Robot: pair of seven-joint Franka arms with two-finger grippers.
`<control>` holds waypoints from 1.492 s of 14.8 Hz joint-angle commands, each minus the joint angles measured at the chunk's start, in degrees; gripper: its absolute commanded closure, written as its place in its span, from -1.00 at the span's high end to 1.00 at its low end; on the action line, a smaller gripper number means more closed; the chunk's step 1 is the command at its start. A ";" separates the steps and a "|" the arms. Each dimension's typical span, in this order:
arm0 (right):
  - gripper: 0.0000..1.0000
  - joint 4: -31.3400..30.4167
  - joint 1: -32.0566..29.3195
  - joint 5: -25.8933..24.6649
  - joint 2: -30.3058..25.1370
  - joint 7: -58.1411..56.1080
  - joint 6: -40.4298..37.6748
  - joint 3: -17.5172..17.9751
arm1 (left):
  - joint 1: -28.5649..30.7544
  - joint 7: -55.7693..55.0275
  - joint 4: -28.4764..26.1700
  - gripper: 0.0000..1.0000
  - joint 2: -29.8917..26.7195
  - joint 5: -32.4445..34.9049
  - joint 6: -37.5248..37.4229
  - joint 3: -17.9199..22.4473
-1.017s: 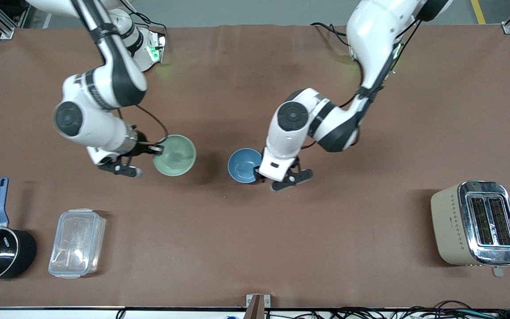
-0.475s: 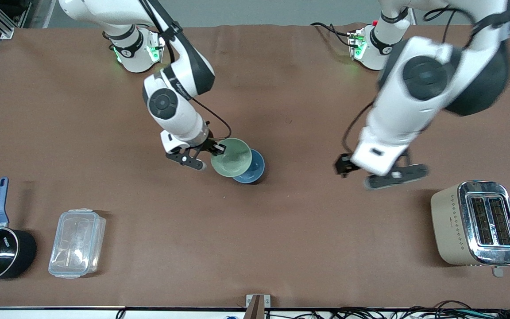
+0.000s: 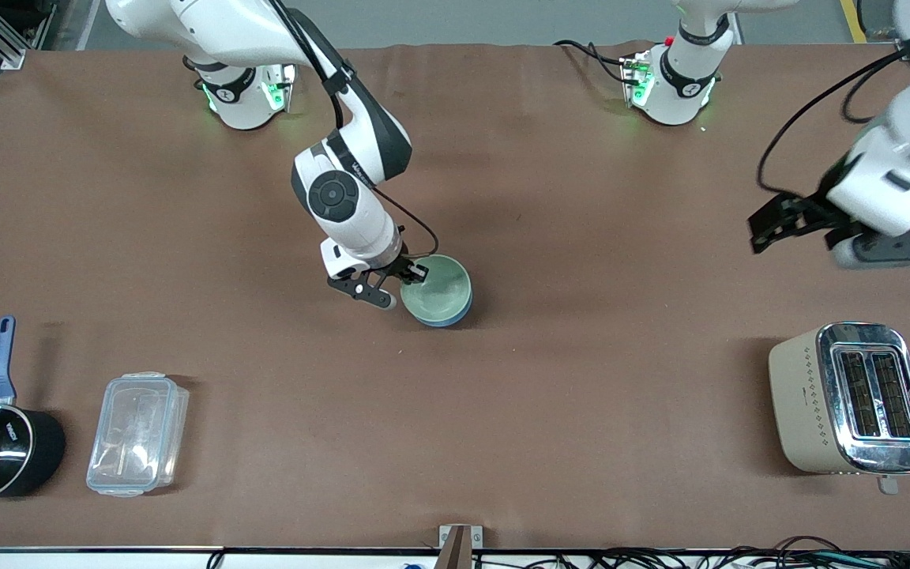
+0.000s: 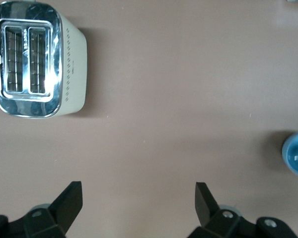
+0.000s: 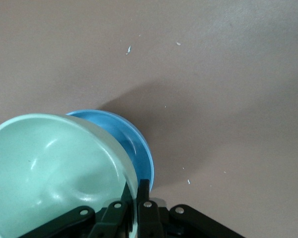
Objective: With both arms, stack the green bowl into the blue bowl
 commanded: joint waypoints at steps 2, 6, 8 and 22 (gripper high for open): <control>-0.99 0.59 1.46 0.92 1.50 0.69 1.26 -0.70 | -1.02 3.73 -11.11 1.00 -9.29 -1.64 -0.46 2.93; -0.99 0.24 1.46 0.92 1.50 0.69 1.52 -0.70 | -0.75 4.44 -13.41 1.00 -12.03 -1.64 -0.46 3.46; -0.99 0.15 1.37 0.92 1.76 0.69 2.13 -0.70 | -0.75 4.44 -13.24 1.00 -11.68 -1.55 -0.20 3.20; 0.05 0.06 1.28 0.92 2.99 0.69 3.11 -0.70 | -0.93 4.09 -13.06 1.00 -10.89 -1.55 0.24 3.02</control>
